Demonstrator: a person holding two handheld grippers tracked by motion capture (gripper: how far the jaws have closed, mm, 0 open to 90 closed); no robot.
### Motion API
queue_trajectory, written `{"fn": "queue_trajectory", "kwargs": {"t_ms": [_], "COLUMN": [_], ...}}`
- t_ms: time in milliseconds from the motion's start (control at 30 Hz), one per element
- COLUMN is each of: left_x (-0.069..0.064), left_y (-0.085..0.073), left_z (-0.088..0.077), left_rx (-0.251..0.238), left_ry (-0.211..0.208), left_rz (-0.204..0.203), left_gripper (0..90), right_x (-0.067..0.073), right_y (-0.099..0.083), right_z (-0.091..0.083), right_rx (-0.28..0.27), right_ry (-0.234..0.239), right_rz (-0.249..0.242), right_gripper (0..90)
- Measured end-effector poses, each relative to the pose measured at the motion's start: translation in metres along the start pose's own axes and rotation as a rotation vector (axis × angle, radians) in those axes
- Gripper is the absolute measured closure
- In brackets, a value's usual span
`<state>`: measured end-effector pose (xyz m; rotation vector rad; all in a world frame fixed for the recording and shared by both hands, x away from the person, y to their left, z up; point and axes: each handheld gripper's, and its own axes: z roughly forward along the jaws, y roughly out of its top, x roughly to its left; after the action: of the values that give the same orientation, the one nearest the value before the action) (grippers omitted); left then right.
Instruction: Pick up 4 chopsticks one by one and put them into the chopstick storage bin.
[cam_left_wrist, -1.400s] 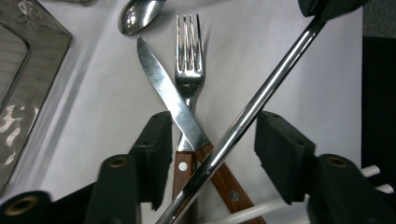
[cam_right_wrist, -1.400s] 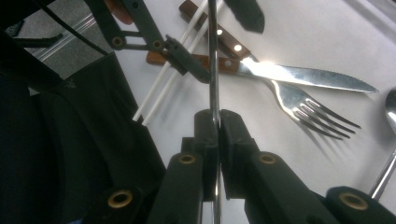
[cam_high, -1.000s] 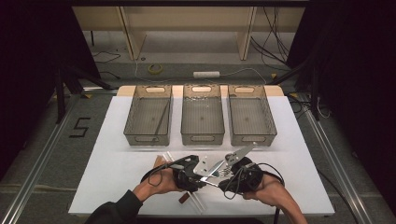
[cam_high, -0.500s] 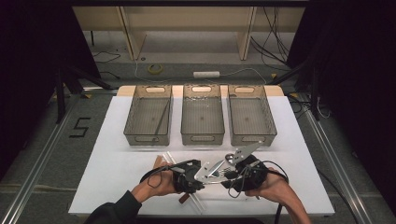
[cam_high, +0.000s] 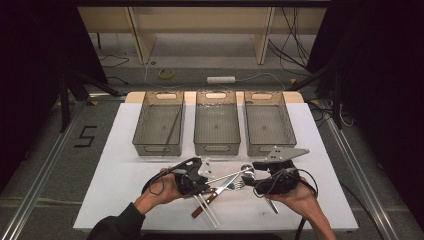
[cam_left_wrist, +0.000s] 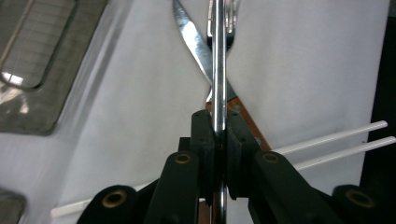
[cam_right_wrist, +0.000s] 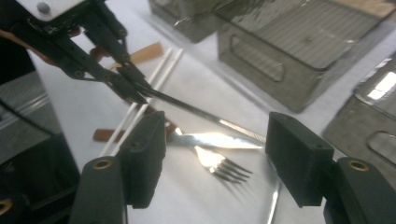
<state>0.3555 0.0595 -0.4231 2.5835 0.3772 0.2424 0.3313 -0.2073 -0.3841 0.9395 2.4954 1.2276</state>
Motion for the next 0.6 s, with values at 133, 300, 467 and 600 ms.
{"fn": "queue_trajectory", "kwargs": {"t_ms": [133, 300, 467, 600], "left_x": [0.007, 0.016, 0.024, 0.03], "left_y": [-0.003, -0.008, -0.012, -0.016], "left_z": [-0.005, -0.009, -0.013, -0.016], "left_rx": [-0.008, -0.021, -0.037, -0.051], "left_ry": [0.015, 0.035, 0.049, 0.063], "left_rz": [-0.041, -0.097, -0.146, -0.18], "left_gripper": [83.1, 83.1, 83.1, 83.1], "right_x": [-0.004, -0.007, -0.012, -0.014], "right_y": [-0.007, -0.021, -0.032, -0.038], "right_z": [-0.002, -0.004, -0.003, 0.0], "right_rx": [-0.03, -0.077, -0.069, -0.063], "right_ry": [-0.036, -0.077, -0.102, -0.114], "right_rz": [0.031, 0.071, 0.107, 0.121], "right_gripper": [34.7, 33.5, 31.5, 31.2]}}
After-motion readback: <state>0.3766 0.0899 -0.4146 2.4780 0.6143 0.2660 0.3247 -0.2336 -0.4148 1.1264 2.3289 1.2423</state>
